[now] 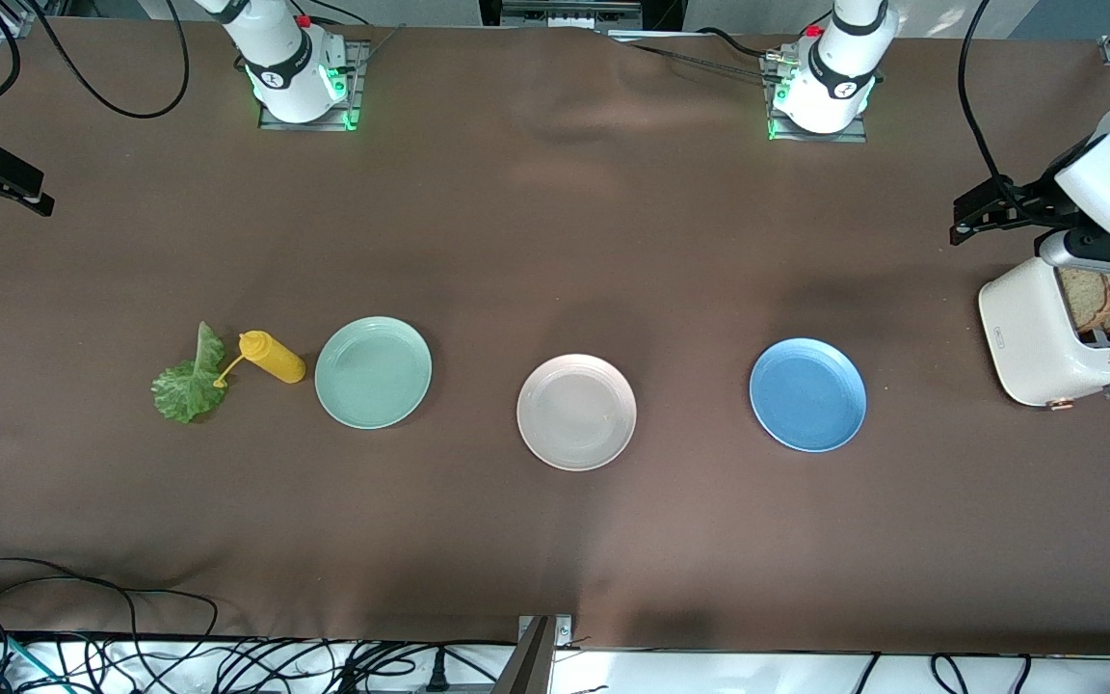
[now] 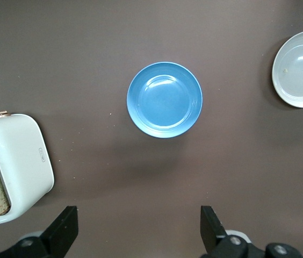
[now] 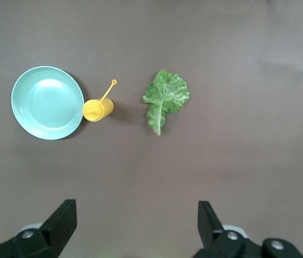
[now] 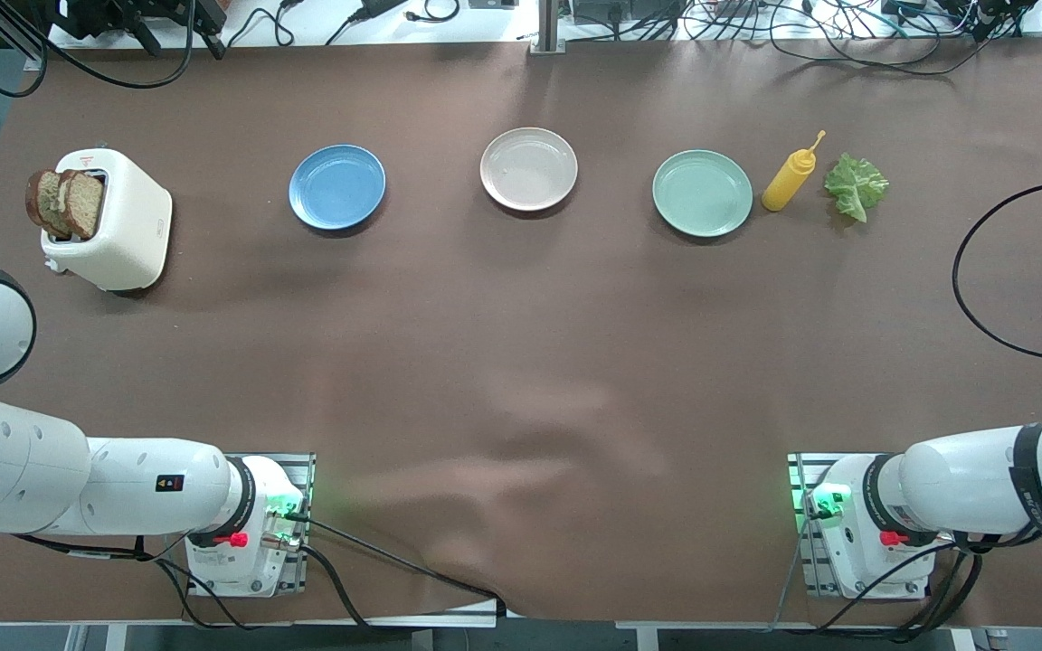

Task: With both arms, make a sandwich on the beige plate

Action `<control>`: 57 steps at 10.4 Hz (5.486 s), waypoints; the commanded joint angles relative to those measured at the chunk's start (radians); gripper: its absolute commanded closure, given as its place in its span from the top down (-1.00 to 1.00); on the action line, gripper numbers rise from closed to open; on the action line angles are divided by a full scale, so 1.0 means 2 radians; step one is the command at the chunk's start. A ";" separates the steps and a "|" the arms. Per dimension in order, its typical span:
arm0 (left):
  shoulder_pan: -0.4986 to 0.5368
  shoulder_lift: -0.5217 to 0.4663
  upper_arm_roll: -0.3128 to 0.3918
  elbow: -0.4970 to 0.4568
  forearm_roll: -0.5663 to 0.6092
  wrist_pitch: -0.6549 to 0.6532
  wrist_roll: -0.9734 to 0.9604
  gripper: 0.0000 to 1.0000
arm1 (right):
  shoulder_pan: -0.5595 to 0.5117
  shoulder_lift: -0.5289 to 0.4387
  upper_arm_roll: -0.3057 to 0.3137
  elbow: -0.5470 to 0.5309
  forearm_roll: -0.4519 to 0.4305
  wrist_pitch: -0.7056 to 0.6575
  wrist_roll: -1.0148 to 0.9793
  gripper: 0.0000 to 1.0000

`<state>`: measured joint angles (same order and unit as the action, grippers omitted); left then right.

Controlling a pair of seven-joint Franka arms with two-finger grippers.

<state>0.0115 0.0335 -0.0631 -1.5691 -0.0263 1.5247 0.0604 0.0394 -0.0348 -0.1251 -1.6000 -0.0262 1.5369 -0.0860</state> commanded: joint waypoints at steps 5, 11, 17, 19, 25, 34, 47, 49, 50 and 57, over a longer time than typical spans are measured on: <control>0.025 -0.009 0.005 -0.026 -0.012 0.007 0.003 1.00 | -0.001 -0.016 0.000 -0.008 -0.001 -0.002 -0.006 1.00; 0.029 -0.012 -0.026 -0.023 0.001 0.007 -0.006 1.00 | -0.001 -0.016 -0.003 -0.007 -0.001 0.002 -0.006 1.00; 0.030 -0.018 -0.046 -0.027 0.007 0.008 -0.027 1.00 | -0.001 -0.017 -0.001 -0.007 -0.001 -0.002 -0.006 1.00; 0.029 -0.018 -0.047 -0.028 0.007 0.011 -0.027 1.00 | -0.001 -0.016 -0.002 -0.007 -0.001 0.002 -0.006 1.00; 0.028 -0.017 -0.049 -0.032 0.007 0.023 -0.027 1.00 | -0.001 -0.016 -0.002 -0.007 0.000 0.002 -0.006 1.00; 0.031 -0.018 -0.049 -0.042 0.007 0.023 -0.029 1.00 | -0.001 -0.015 -0.002 -0.007 0.000 0.000 -0.006 1.00; 0.030 -0.019 -0.050 -0.049 0.018 0.028 -0.036 1.00 | -0.001 -0.013 -0.002 -0.007 0.004 0.004 -0.006 1.00; 0.030 -0.020 -0.050 -0.053 0.018 0.030 -0.036 1.00 | -0.001 -0.013 -0.002 -0.007 0.003 0.004 -0.006 1.00; 0.031 -0.021 -0.050 -0.056 0.018 0.031 -0.036 1.00 | -0.001 -0.013 -0.002 -0.007 0.003 0.004 -0.006 1.00; 0.033 -0.020 -0.049 -0.065 0.018 0.040 -0.036 1.00 | -0.001 -0.013 -0.001 -0.007 0.003 0.005 -0.006 1.00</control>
<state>0.0730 0.0119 -0.1559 -1.6694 -0.0151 1.5853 0.0024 0.0392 -0.0461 -0.1292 -1.6000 -0.0252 1.5387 -0.0865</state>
